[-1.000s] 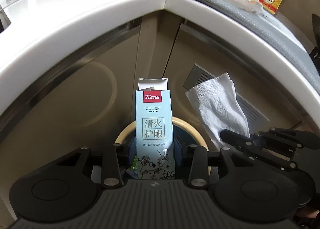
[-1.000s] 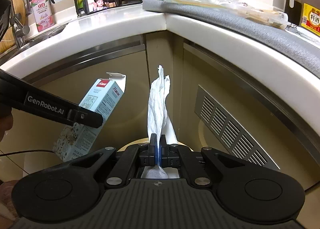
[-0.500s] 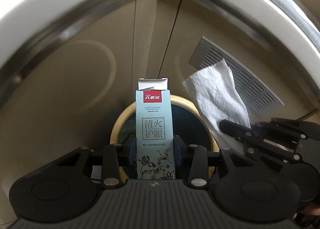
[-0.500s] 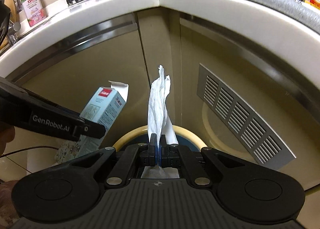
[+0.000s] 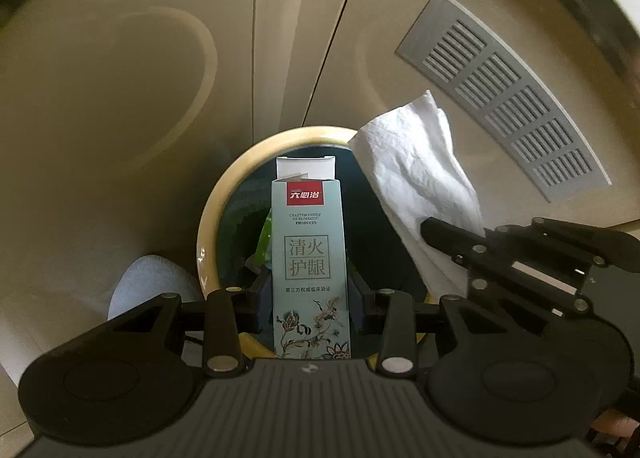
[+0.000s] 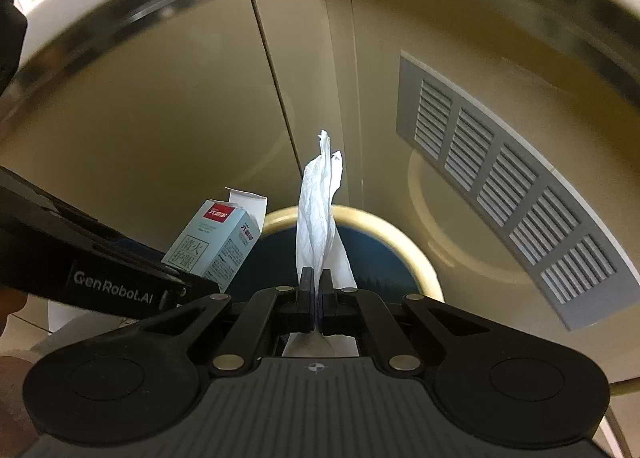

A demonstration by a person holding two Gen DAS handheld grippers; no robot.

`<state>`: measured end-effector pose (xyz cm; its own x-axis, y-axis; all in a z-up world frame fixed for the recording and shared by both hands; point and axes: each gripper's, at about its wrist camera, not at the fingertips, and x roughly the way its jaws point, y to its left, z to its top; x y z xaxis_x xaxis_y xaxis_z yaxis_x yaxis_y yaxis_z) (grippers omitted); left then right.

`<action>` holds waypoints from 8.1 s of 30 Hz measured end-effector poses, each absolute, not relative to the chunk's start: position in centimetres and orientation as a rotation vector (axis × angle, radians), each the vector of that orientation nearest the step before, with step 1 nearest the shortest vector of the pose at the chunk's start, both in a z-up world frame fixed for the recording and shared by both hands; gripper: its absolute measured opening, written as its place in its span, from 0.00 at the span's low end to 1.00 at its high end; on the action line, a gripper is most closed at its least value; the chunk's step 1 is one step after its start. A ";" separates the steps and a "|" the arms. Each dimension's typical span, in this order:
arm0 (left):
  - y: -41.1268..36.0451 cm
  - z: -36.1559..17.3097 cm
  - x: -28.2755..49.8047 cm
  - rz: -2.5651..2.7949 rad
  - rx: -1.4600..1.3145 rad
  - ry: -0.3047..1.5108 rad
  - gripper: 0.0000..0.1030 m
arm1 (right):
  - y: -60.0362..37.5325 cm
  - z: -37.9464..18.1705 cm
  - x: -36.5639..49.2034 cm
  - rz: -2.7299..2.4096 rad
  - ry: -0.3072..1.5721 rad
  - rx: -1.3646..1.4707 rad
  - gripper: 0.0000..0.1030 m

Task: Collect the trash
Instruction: 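Lower the carton and tissue with both grippers down into the trash bin, then open both grippers to drop the carton and tissue into the bin, then raise both open grippers out of the bin toward the counter, then move the right gripper to the clear snack bag on the patterned paper, then grasp the clear yellow-printed snack bag with the right gripper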

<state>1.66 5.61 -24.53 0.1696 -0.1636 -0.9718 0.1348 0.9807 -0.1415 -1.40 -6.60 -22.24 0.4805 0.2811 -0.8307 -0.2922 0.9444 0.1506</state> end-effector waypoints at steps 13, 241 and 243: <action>5.6 -29.6 3.9 -0.189 -0.029 1.489 0.42 | -6.4 -26.2 2.0 0.333 1.150 0.046 0.02; 2.5 0.6 2.3 -0.245 0.141 0.501 1.00 | -28.3 -5.8 9.3 -0.069 0.419 0.580 0.79; 1.9 0.8 4.9 -0.275 0.129 0.508 1.00 | -28.7 -6.0 9.4 -0.058 0.412 0.595 0.80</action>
